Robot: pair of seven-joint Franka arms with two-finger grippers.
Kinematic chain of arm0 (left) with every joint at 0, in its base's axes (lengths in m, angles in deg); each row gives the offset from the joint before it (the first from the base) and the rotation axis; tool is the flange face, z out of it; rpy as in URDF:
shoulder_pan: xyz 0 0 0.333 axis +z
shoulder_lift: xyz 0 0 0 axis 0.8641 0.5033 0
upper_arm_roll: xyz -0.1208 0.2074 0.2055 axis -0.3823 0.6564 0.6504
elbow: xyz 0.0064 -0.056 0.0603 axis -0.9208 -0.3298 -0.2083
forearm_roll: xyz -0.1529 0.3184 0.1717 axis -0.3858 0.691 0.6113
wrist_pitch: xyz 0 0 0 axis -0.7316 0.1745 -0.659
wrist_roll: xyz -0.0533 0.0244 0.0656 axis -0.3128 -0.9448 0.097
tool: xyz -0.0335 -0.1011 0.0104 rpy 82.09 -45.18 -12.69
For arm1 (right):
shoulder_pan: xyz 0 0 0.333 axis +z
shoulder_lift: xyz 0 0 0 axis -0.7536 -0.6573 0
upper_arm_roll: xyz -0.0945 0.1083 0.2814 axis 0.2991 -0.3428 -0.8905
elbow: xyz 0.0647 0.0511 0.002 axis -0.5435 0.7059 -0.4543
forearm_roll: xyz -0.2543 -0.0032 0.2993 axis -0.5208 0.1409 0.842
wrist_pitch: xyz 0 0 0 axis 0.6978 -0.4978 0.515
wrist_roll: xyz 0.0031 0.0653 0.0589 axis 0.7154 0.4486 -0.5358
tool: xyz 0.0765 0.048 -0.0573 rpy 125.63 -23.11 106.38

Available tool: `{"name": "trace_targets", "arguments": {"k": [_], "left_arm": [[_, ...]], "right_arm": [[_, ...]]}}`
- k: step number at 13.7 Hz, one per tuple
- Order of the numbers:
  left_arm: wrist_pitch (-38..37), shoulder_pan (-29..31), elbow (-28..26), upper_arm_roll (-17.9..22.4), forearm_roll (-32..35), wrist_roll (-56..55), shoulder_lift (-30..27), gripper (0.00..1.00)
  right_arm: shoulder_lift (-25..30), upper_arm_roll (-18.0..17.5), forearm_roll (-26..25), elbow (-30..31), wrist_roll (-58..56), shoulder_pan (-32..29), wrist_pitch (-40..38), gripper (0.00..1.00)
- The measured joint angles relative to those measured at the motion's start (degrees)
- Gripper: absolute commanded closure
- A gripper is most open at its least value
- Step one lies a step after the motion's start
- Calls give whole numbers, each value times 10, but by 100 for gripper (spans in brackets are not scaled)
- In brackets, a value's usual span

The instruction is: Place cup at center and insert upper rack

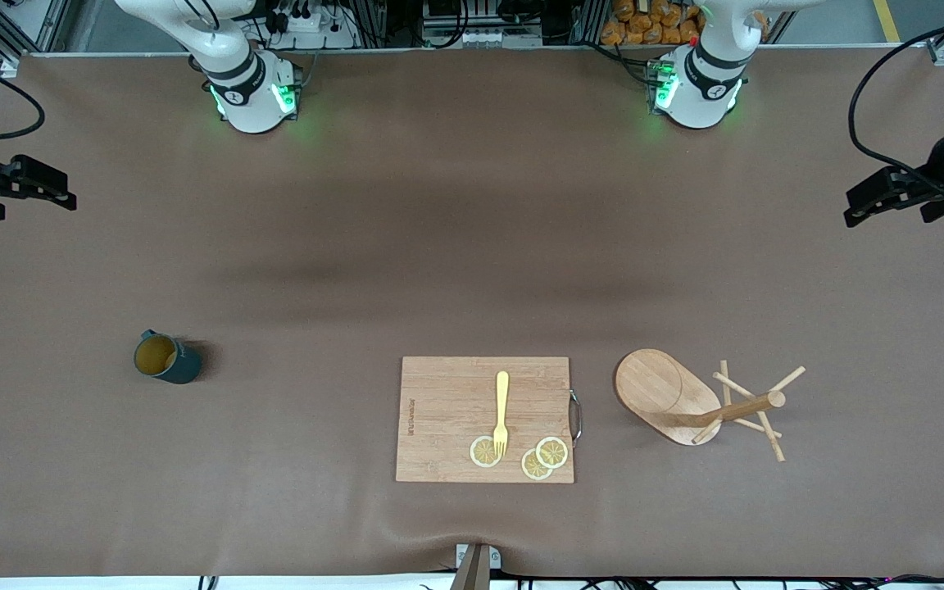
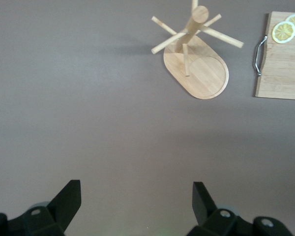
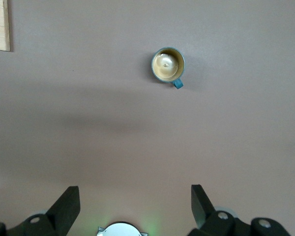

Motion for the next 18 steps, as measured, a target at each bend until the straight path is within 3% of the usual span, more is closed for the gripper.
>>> {"name": "trace_targets", "arguments": {"k": [18], "left_arm": [[-15,5,8,1,0,0,3,0]], "right_arm": [[2,0,4,-8,11,0,0,0]]}}
